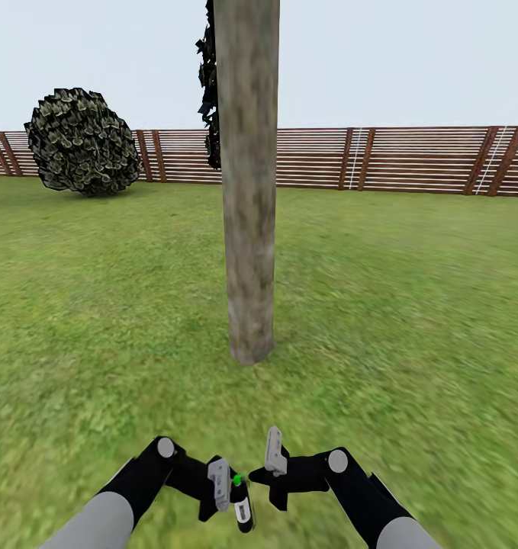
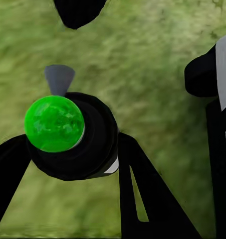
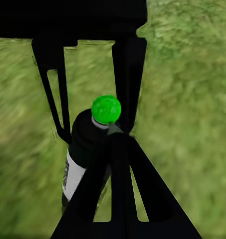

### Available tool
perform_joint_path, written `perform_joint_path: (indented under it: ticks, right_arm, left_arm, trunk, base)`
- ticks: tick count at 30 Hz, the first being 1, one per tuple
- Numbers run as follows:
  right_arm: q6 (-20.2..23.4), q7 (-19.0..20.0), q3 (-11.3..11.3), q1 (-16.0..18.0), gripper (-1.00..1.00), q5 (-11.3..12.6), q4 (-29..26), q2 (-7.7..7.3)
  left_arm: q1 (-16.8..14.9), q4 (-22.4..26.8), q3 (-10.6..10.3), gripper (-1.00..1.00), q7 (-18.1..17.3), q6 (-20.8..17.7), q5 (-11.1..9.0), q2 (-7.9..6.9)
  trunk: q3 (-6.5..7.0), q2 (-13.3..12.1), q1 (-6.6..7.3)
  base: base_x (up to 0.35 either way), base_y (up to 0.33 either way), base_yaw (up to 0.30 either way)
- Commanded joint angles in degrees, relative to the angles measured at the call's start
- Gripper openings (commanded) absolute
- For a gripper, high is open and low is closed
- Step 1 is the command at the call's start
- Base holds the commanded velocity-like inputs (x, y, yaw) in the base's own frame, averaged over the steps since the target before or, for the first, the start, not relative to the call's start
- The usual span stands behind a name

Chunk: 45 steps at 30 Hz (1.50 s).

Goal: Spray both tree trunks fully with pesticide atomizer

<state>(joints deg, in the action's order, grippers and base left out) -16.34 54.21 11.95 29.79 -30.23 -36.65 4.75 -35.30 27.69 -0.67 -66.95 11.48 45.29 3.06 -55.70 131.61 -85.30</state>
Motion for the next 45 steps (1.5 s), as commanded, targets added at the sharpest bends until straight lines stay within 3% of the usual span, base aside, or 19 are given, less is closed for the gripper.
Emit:
perform_joint_path:
  ticks: [1,9,17,19,20,21,27,29,30,32,34,37,39,41,45]
  right_arm:
    - [0.0,0.0,0.0,0.0,-1.0,0.0,0.0,0.0]
    - [0.0,0.0,0.0,0.0,-1.0,0.0,0.0,0.0]
    - [0.0,0.0,0.0,0.0,-1.0,0.0,0.1,-0.14]
    - [0.1,-0.1,-0.1,0.0,-1.0,0.1,0.1,-0.2]
    - [0.1,-0.1,-0.1,0.0,-1.0,0.1,0.1,-0.21]
    - [0.1,-0.1,-0.2,0.0,1.0,0.1,0.2,-0.34]
    - [0.1,-0.2,-0.5,0.0,1.0,0.0,0.5,-0.69]
    - [0.0,-0.5,-0.5,0.0,1.0,-0.1,0.6,-0.81]
    - [0.0,-1.1,-0.5,-0.1,1.0,-0.1,0.8,-1.19]
    - [-0.1,-5.4,-1.6,-0.1,1.0,0.0,2.3,-2.84]
    - [0.0,-11.5,-4.5,-0.2,1.0,0.0,4.9,-3.65]
    - [-0.1,-23.7,-11.9,-0.2,1.0,0.1,11.8,-4.12]
    - [-0.6,-29.8,-15.6,-0.2,1.0,0.1,14.7,-4.3]
    - [-2.0,-34.9,-17.0,-0.3,1.0,0.1,16.2,-4.41]
    - [-8.2,-49.0,-17.9,-1.4,1.0,0.1,20.9,-4.47]
  left_arm:
    - [0.0,0.0,0.0,-1.0,0.0,0.0,0.0,-0.53]
    - [0.4,0.0,-0.3,-1.0,0.0,0.0,0.4,-4.43]
    - [0.8,-0.2,-0.4,-1.0,0.0,0.1,0.5,-11.91]
    - [0.8,-0.2,-0.3,-1.0,0.0,0.1,0.5,-14.5]
    - [0.8,-0.2,-0.3,-1.0,0.0,0.1,0.5,-14.8]
    - [0.9,-0.1,-0.2,-1.0,0.1,0.0,0.4,-15.76]
    - [1.0,-0.4,0.3,-1.0,2.0,-0.3,0.1,-17.85]
    - [1.0,-0.7,0.8,-1.0,5.5,-0.4,-0.4,-18.13]
    - [1.0,-0.9,2.5,-1.0,8.4,-0.5,-0.9,-18.16]
    - [1.0,-1.0,6.3,-1.0,11.2,-0.5,-1.2,-17.95]
    - [1.0,-1.1,10.5,-1.0,13.1,-0.5,-1.4,-17.67]
    - [1.0,-2.5,19.2,-1.0,16.9,-0.5,-1.5,-16.71]
    - [1.0,-4.3,22.6,-1.0,20.1,-0.6,-1.5,-15.63]
    - [1.0,-6.2,23.7,-1.0,23.2,-0.6,-1.5,-15.07]
    - [1.0,-11.9,24.5,-1.0,32.6,-0.5,-2.3,-14.42]
  trunk:
    - [0.0,0.0,0.0]
    - [0.0,0.0,0.0]
    - [0.0,0.0,0.0]
    - [0.0,0.0,0.0]
    - [0.0,0.0,0.0]
    - [0.0,0.0,0.0]
    - [0.0,0.0,0.0]
    - [0.0,0.0,0.0]
    - [0.0,0.0,0.0]
    - [0.0,0.0,0.0]
    - [0.0,0.0,0.0]
    - [0.0,0.0,0.0]
    - [0.0,0.0,0.0]
    - [0.0,0.0,0.0]
    - [0.0,0.0,0.0]
  base:
    - [0.0,0.0,0.0]
    - [0.0,0.0,0.0]
    - [0.0,0.0,0.0]
    - [0.0,0.0,0.0]
    - [0.0,0.0,0.0]
    - [0.0,0.0,0.0]
    - [0.0,0.0,0.0]
    - [0.0,0.0,0.0]
    - [0.0,0.0,0.0]
    - [0.0,0.0,0.0]
    - [0.0,0.0,0.0]
    - [0.0,0.0,0.0]
    - [0.0,0.0,0.0]
    - [0.0,0.0,0.0]
    - [0.0,0.0,0.0]
